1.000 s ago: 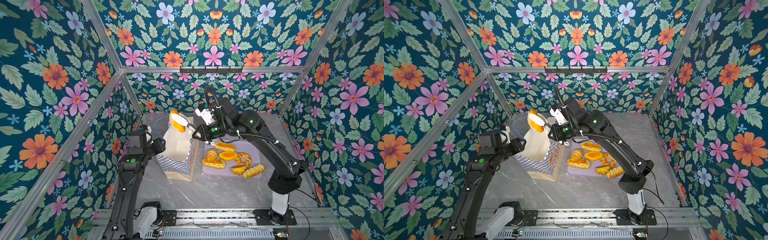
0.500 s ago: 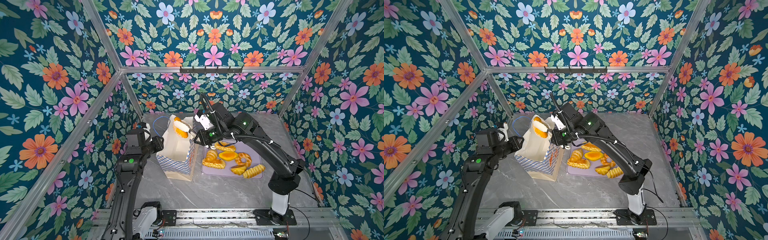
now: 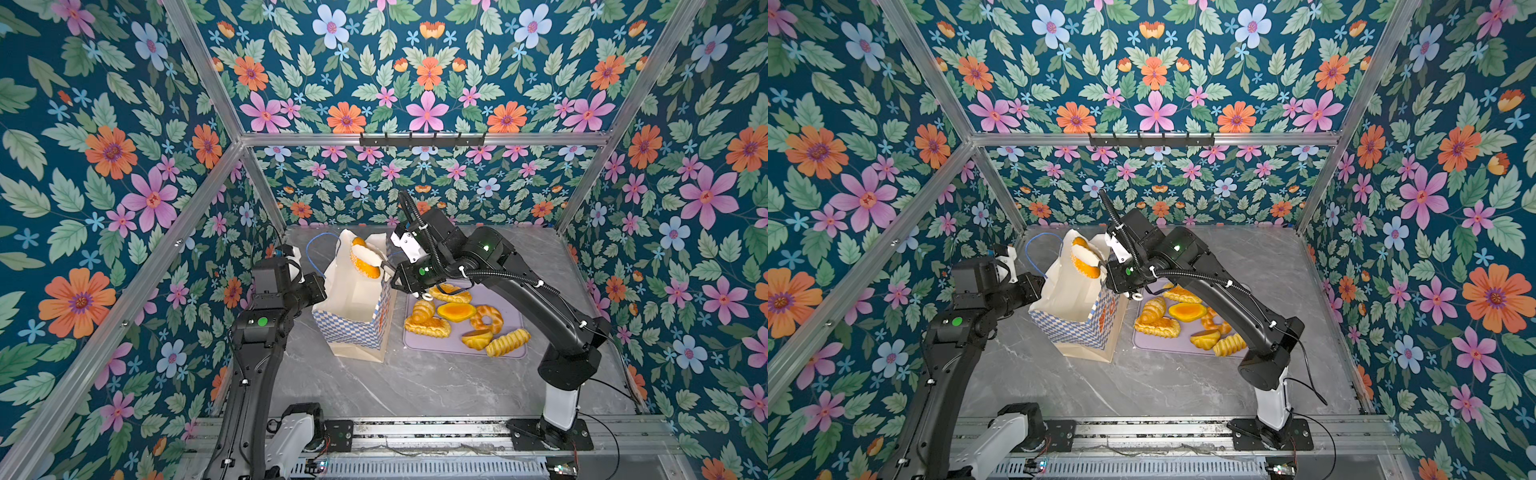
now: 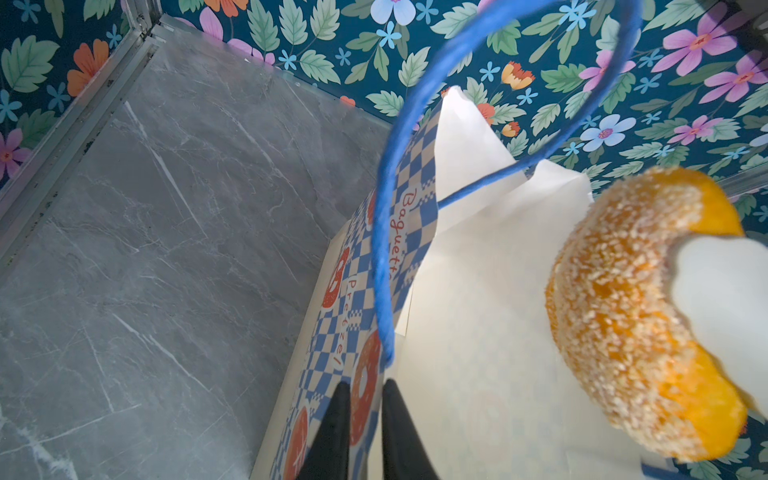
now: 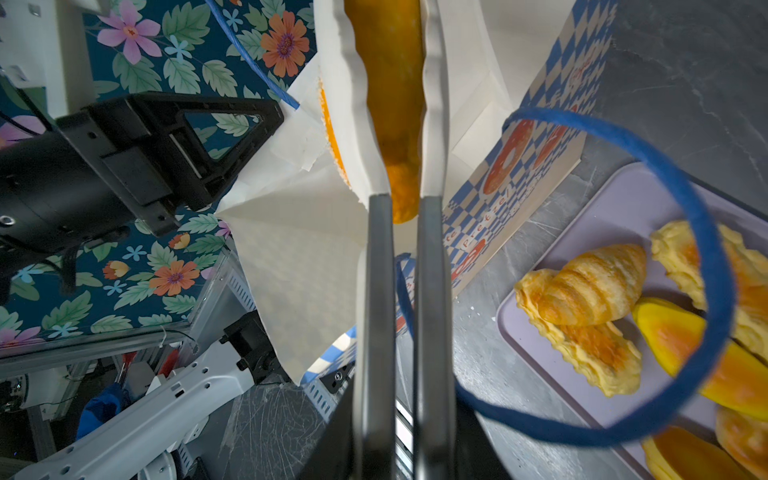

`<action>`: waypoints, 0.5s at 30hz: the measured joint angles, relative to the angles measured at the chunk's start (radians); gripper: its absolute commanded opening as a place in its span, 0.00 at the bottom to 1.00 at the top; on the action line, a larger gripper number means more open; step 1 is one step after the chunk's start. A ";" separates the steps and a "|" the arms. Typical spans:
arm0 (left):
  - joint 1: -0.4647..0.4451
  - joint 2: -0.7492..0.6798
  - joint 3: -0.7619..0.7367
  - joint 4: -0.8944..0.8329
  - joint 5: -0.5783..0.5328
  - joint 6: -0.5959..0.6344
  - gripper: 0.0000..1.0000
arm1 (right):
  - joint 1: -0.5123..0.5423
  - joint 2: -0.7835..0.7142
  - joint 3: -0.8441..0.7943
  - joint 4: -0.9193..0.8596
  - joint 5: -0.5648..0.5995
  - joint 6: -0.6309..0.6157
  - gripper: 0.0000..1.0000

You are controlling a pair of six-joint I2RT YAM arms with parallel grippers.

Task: Place the fake bread into the paper bag
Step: 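Lower the bun into the bag opening and release it from the tongs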

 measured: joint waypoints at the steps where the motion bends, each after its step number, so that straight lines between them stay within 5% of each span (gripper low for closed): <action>1: 0.000 -0.001 -0.001 0.000 0.002 0.000 0.16 | 0.000 -0.002 -0.002 0.001 0.000 0.000 0.27; 8: 0.000 -0.003 -0.009 0.002 0.006 -0.001 0.14 | 0.000 -0.002 -0.008 -0.001 0.002 0.000 0.30; 15: 0.000 -0.002 -0.012 0.003 0.010 -0.003 0.38 | 0.000 -0.002 -0.008 -0.001 0.000 0.000 0.38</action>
